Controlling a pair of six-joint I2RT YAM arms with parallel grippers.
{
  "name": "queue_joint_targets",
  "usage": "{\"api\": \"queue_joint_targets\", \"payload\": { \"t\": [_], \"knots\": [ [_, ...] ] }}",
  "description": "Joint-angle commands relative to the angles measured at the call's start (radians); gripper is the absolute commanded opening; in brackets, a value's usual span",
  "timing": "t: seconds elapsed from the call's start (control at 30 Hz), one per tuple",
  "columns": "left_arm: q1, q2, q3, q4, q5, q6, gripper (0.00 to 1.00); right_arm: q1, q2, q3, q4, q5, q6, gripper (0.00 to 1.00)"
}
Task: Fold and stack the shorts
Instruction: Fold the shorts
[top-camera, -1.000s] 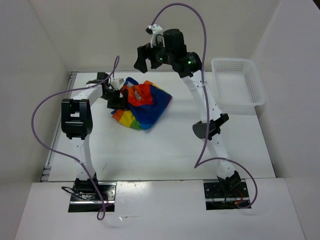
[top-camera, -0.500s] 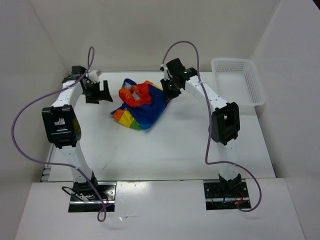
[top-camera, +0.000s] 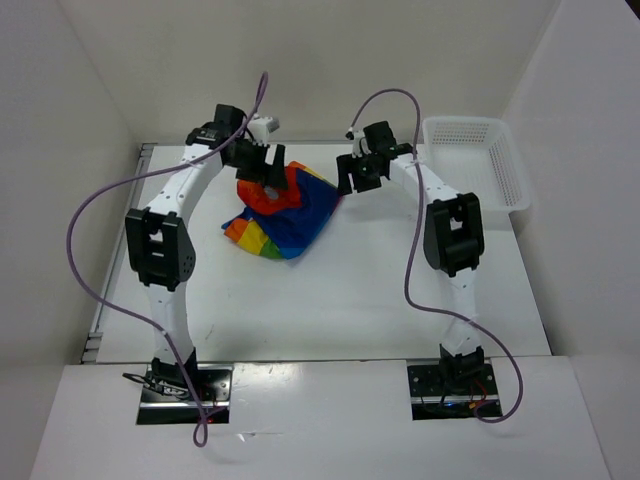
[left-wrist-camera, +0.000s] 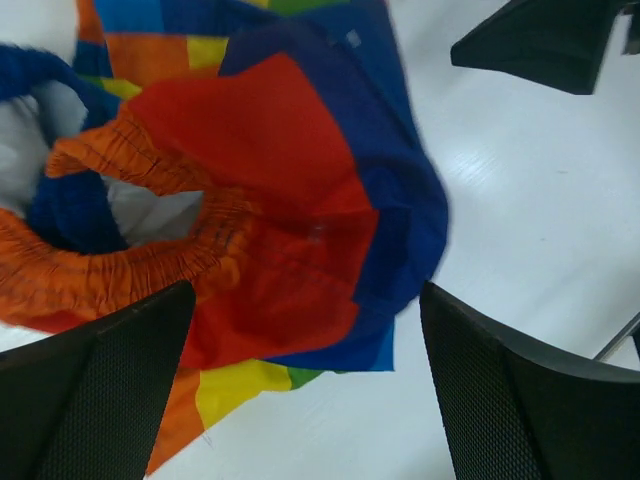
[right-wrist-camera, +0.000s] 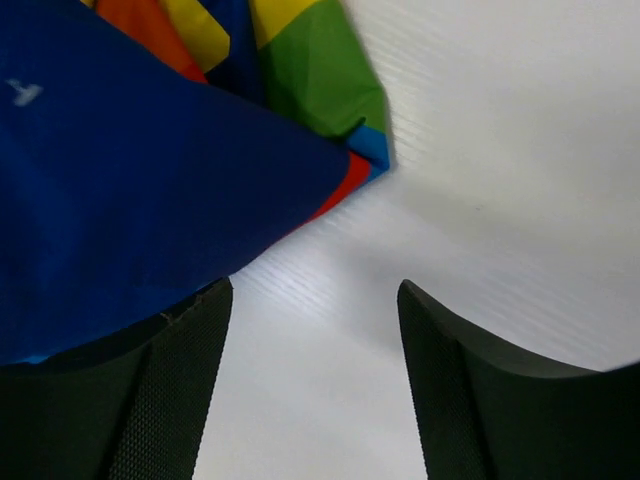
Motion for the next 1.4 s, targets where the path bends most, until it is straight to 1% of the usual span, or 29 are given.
{"api": "queue_joint_targets", "payload": {
  "t": [0.0,0.2,0.27,0.3,0.43,0.57,0.7,0.73,0.83,0.87,0.97,1.0,1.1,1.13,1.23,1.27,1.3,1.33,1.37],
  "knots": [
    [0.037,0.072,0.009,-0.012,-0.02,0.017,1.0,0.007,0.084,0.049,0.092,-0.093,-0.014,0.73],
    [0.037,0.127,0.072,0.013,-0.061,0.017,1.0,0.007,0.199,0.151,0.102,-0.133,0.066,0.76],
    [0.028,0.147,0.081,0.023,-0.089,0.017,1.0,0.007,0.233,0.16,0.111,-0.142,0.086,0.81],
    [0.028,0.147,0.081,0.024,-0.103,0.017,1.0,0.007,0.233,0.16,0.111,-0.153,0.109,0.81],
    [0.028,0.165,0.022,0.024,-0.153,0.017,1.0,0.007,0.257,0.16,0.131,-0.177,0.164,0.87],
    [0.063,0.165,-0.052,0.033,-0.153,0.017,1.0,0.007,0.266,0.16,0.161,-0.196,0.231,0.87],
    [0.074,0.175,-0.13,0.083,-0.236,0.017,1.0,0.016,0.297,0.203,0.171,-0.176,0.277,0.87],
    [0.074,0.175,-0.14,0.094,-0.236,0.017,1.0,0.016,0.297,0.212,0.171,-0.167,0.287,0.87],
    [0.098,0.175,-0.14,0.103,-0.247,0.017,0.95,0.016,0.297,0.223,0.171,-0.141,0.32,0.84],
    [0.098,0.184,-0.14,0.103,-0.259,0.017,0.86,0.016,0.297,0.223,0.171,-0.141,0.331,0.83],
    [0.109,0.184,-0.166,0.114,-0.241,0.017,0.67,0.025,0.308,0.235,0.18,-0.153,0.351,0.82],
    [0.109,0.184,-0.185,0.114,-0.232,0.017,0.59,0.037,0.308,0.247,0.19,-0.164,0.351,0.8],
    [0.109,0.184,-0.201,0.105,-0.195,0.017,0.48,0.051,0.328,0.278,0.204,-0.211,0.386,0.8],
    [0.109,0.184,-0.201,0.105,-0.186,0.017,0.39,0.063,0.338,0.287,0.213,-0.246,0.403,0.8],
    [0.109,0.175,-0.21,0.096,-0.16,0.017,0.25,0.086,0.348,0.303,0.223,-0.257,0.446,0.8],
    [0.109,0.175,-0.219,0.096,-0.159,0.017,0.17,0.096,0.358,0.303,0.223,-0.257,0.455,0.77],
    [0.109,0.175,-0.219,0.096,-0.159,0.017,0.11,0.096,0.359,0.303,0.223,-0.257,0.465,0.74],
    [0.109,0.175,-0.219,0.096,-0.15,0.017,0.09,0.096,0.359,0.303,0.223,-0.257,0.465,0.72],
    [0.109,0.175,-0.232,0.096,-0.15,0.017,0.03,0.096,0.359,0.303,0.223,-0.242,0.465,0.63]
  ]
}}
